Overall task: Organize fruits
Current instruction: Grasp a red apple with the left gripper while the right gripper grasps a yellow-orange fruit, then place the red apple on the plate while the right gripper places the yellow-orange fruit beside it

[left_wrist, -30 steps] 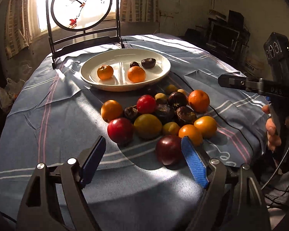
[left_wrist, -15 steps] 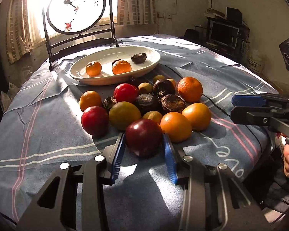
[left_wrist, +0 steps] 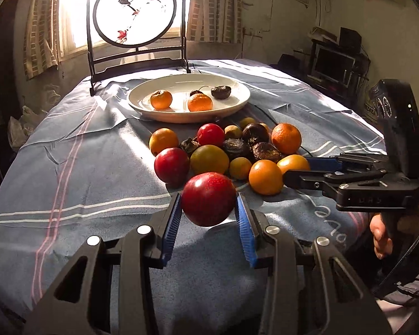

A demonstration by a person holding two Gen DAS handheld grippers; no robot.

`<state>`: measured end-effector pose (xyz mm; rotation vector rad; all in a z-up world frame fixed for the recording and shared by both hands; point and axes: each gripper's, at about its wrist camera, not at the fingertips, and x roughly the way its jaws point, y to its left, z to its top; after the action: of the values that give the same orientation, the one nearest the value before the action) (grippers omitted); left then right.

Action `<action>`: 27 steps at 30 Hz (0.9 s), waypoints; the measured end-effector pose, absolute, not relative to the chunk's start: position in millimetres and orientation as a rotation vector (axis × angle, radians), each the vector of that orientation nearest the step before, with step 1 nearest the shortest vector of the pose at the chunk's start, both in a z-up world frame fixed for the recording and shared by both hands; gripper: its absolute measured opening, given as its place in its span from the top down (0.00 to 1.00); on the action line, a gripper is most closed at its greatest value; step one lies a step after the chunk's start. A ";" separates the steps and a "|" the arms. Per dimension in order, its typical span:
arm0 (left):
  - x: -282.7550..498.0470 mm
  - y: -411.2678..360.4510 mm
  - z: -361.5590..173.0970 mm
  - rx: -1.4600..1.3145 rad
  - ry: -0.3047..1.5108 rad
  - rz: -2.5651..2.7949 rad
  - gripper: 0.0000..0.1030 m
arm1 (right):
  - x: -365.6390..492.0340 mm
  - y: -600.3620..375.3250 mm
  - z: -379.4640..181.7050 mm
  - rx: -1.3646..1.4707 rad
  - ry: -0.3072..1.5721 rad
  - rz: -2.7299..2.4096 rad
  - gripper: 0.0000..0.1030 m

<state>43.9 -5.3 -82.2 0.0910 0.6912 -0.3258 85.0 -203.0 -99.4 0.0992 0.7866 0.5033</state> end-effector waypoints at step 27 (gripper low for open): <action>236.0 -12.1 -52.8 0.017 0.806 -0.325 0.62 | 257.2 -217.7 -49.3 0.357 0.793 0.467 0.62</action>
<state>236.0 -12.1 -52.8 0.0172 0.8056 -0.3249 257.2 -217.7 -49.3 0.3573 0.7929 0.4670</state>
